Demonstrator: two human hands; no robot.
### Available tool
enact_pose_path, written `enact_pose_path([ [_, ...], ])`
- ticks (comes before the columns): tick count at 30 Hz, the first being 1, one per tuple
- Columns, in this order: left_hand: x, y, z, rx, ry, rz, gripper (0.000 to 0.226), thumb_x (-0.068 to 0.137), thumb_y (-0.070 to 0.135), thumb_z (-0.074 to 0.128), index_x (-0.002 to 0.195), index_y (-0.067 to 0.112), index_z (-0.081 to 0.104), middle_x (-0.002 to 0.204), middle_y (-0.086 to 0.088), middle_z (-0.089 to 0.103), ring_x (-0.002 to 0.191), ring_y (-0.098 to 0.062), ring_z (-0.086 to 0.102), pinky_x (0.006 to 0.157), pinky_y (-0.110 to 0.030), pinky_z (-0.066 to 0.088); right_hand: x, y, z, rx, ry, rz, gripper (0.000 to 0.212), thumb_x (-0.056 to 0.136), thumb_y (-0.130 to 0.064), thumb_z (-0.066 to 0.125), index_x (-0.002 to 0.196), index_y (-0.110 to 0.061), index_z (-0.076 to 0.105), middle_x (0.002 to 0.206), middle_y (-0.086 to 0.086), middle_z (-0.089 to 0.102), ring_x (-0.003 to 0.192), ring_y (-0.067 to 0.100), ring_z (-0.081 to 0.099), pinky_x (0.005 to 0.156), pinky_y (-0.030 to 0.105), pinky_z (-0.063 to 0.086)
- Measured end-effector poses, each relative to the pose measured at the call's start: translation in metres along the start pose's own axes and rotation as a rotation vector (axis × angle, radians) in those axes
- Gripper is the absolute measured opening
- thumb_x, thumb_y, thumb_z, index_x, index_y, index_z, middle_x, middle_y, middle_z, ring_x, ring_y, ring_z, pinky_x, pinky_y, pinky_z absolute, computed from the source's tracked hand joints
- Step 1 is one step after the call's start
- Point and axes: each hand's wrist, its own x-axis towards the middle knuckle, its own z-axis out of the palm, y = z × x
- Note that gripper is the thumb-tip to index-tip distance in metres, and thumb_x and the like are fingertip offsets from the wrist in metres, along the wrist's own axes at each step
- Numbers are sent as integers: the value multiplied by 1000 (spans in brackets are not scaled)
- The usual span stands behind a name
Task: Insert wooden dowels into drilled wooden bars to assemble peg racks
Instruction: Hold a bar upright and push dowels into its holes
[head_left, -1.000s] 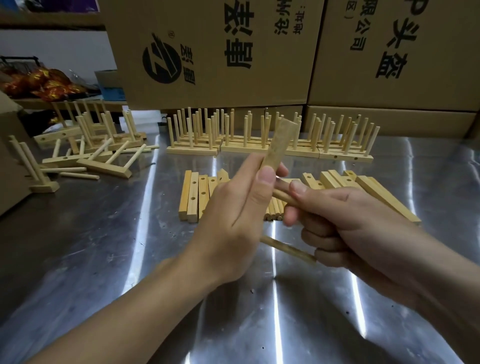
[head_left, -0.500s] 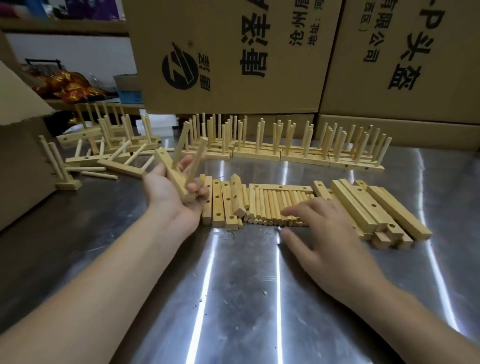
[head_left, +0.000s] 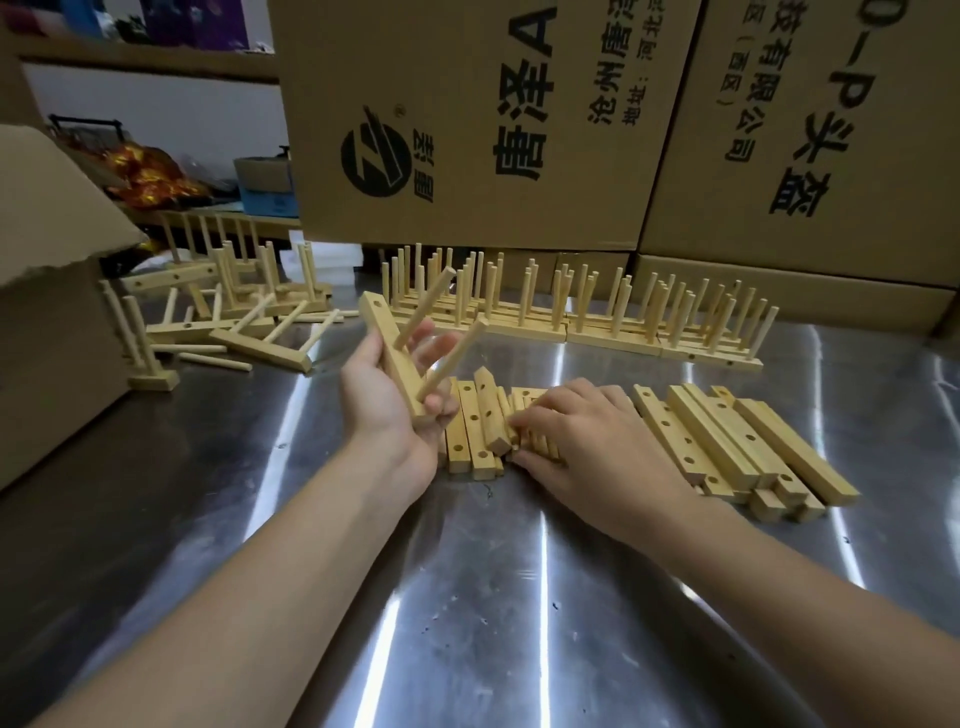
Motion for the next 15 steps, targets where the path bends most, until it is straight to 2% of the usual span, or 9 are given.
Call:
enact_pose_path([
  [2, -1, 2, 1, -12, -2, 4, 47, 111, 45, 38, 107, 12, 72, 80, -1, 74, 42, -8, 38, 44, -21, 30, -3, 0, -3, -12, 31, -38, 34, 103, -52, 56, 131, -39, 68, 121, -15, 67, 115, 13, 55, 95, 31, 37],
  [5, -3, 3, 2, -9, 9, 19, 47, 111, 45, 39, 110, 11, 72, 80, -2, 73, 43, -9, 40, 45, -21, 31, -10, -1, -6, -35, 72, -59, 29, 102, -48, 58, 125, -37, 72, 117, -15, 68, 111, 12, 57, 91, 31, 39],
  [8, -4, 3, 1, -13, 19, 13, 47, 110, 45, 39, 113, 10, 72, 81, -3, 73, 43, -8, 42, 44, -21, 32, -15, -3, -9, 32, 226, -13, 24, 100, -41, 64, 119, -32, 76, 111, -14, 70, 107, 10, 59, 88, 32, 43],
  [10, -6, 3, 1, -6, 19, 11, 48, 110, 45, 39, 114, 10, 72, 81, -3, 73, 43, -8, 42, 44, -21, 32, -18, -5, -12, 319, 397, 121, 17, 100, -35, 65, 113, -31, 75, 102, -17, 71, 99, 4, 62, 85, 25, 48],
  [12, -7, 3, 2, 11, 5, 11, 49, 110, 46, 39, 115, 10, 73, 81, -3, 73, 44, -8, 43, 45, -21, 32, -20, -3, -18, 812, 505, 348, 12, 104, -25, 64, 106, -29, 75, 93, -12, 74, 90, 7, 68, 75, 17, 53],
  [14, -8, 2, 3, 29, -14, 5, 51, 110, 48, 39, 115, 10, 73, 80, -3, 72, 43, -8, 43, 46, -21, 32, -24, -3, -25, 1256, 500, 590, 18, 106, -16, 61, 104, -23, 77, 92, 0, 78, 83, 11, 71, 63, 18, 54],
  [15, -9, 0, 4, 40, -27, -2, 51, 110, 49, 40, 113, 10, 73, 79, -3, 71, 43, -8, 42, 45, -22, 31, -28, -2, -26, 1394, 475, 672, 20, 106, -13, 60, 104, -19, 78, 93, 5, 79, 82, 14, 71, 60, 20, 54],
])
